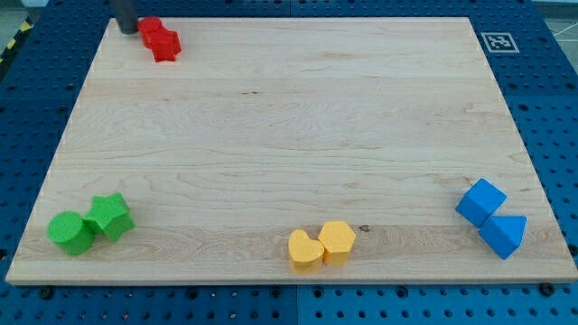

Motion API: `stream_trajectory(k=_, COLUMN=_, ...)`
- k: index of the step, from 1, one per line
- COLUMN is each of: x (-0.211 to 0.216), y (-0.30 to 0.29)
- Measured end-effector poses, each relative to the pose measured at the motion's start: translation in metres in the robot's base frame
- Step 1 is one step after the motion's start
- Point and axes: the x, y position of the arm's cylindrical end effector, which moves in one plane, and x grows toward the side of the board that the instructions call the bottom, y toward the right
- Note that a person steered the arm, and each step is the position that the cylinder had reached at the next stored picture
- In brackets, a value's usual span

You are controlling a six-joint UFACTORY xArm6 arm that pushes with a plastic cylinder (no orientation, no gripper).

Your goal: Separate red circle and red star

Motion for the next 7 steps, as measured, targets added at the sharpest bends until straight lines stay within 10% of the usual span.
stream_trajectory(k=7, x=0.07, y=0.062)
